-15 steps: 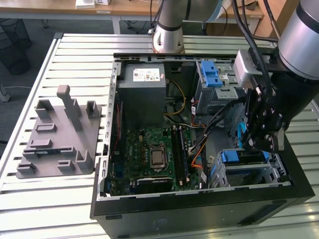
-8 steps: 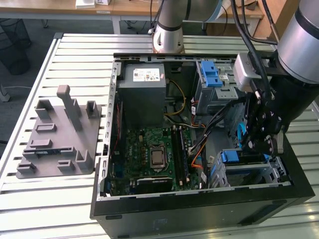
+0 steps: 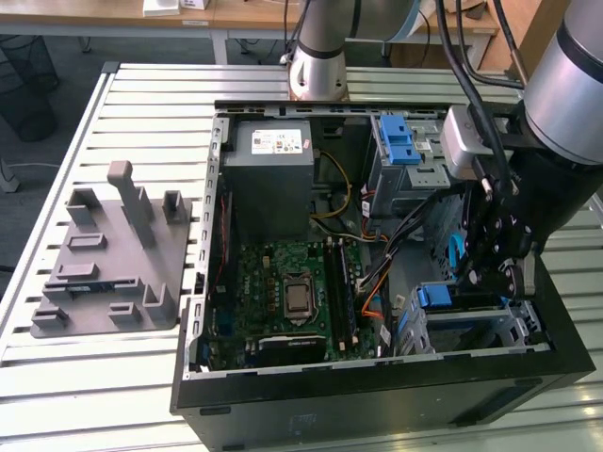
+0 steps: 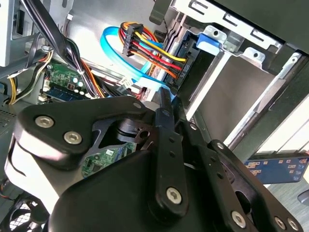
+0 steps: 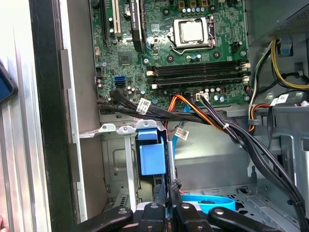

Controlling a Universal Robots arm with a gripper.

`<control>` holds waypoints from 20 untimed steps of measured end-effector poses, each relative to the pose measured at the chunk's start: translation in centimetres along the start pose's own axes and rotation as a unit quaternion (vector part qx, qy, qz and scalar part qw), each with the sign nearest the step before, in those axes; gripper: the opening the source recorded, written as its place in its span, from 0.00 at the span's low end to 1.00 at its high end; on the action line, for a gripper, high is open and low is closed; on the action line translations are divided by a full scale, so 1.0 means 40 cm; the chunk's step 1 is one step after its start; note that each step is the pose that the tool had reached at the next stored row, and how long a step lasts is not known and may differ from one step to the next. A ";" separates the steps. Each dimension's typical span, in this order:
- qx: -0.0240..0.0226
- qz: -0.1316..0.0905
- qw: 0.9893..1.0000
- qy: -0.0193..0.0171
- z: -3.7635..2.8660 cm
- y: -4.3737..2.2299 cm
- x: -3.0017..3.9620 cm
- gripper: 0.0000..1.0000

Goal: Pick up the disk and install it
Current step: 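Insert the second disk wire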

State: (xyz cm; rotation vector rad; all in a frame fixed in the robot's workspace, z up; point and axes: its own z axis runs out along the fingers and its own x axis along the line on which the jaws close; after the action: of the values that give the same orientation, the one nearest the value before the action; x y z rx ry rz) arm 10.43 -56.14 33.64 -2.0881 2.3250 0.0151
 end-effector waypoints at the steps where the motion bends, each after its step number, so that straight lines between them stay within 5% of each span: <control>1: 0.000 0.000 1.000 0.000 0.000 0.000 0.000 0.16; 20: 0.000 0.000 1.000 0.000 0.013 0.000 0.001 0.16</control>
State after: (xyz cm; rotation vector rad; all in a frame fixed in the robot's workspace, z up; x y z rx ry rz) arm 10.44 -56.19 33.11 -2.0884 2.3248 0.0150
